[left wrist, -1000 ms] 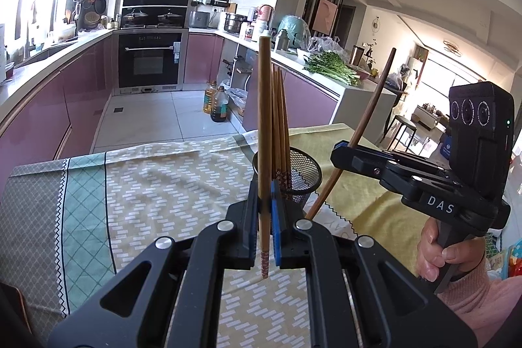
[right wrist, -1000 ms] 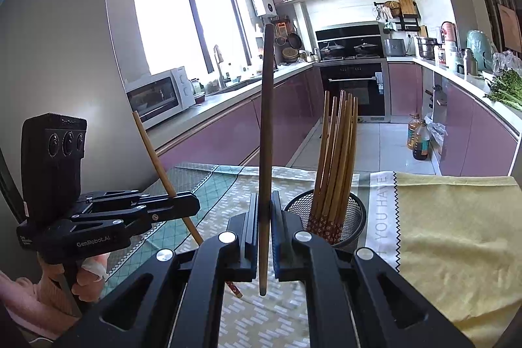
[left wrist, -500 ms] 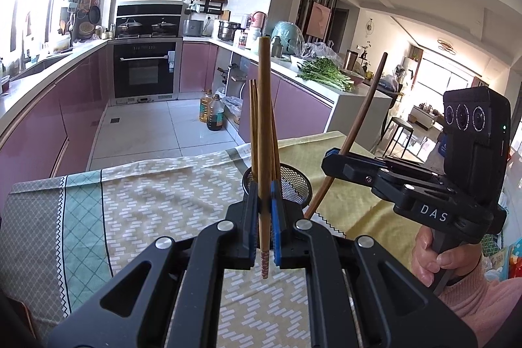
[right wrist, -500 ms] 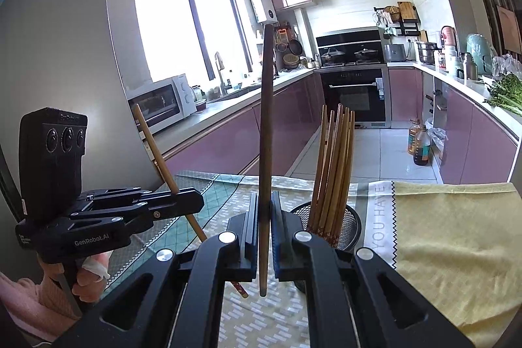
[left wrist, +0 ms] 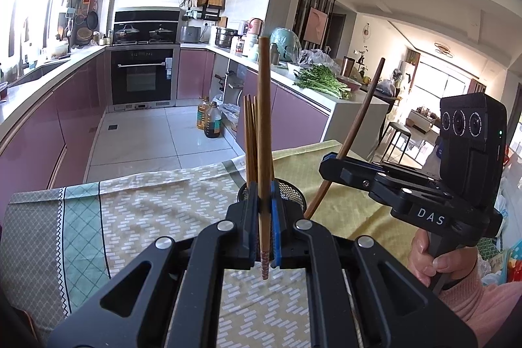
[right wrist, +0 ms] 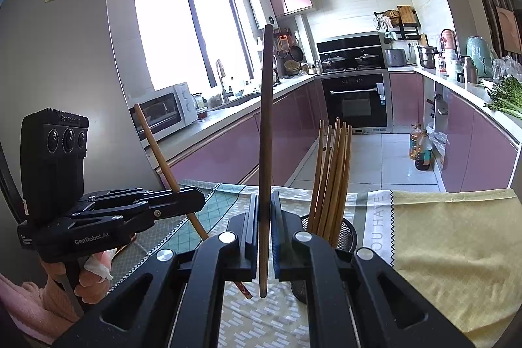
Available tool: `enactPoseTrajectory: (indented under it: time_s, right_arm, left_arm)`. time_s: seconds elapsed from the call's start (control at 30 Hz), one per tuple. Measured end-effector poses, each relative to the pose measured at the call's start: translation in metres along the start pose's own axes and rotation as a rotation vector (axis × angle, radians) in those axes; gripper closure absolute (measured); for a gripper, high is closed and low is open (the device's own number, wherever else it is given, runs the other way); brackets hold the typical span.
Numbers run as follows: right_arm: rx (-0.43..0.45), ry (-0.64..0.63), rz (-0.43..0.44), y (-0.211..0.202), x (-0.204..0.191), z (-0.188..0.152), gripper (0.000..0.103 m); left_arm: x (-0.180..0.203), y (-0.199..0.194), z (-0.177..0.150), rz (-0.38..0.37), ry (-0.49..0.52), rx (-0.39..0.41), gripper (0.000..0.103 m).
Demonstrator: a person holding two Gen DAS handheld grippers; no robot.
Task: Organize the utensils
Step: 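Lower the left gripper's chopstick into the cup while the right gripper lowers its chopstick in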
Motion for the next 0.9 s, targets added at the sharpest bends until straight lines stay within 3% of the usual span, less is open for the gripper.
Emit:
enactPoseTrajectory:
  time_s: [0.9]
  right_arm:
    - [0.025,-0.02,0.006,-0.004,-0.007,0.011,0.097]
  left_arm:
    - [0.005,-0.005,0.022,-0.001,0.027,0.041,0.095]
Point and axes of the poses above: each gripper's, at about its wrist camera, not at the fingertips, and y roughly the way its jaws point, x to its right, z to its top, the point moved 6 cm from there along y, roughly the way its jaws point, and after that the axes turned 13 degrees about y, right-handed, at the moved point
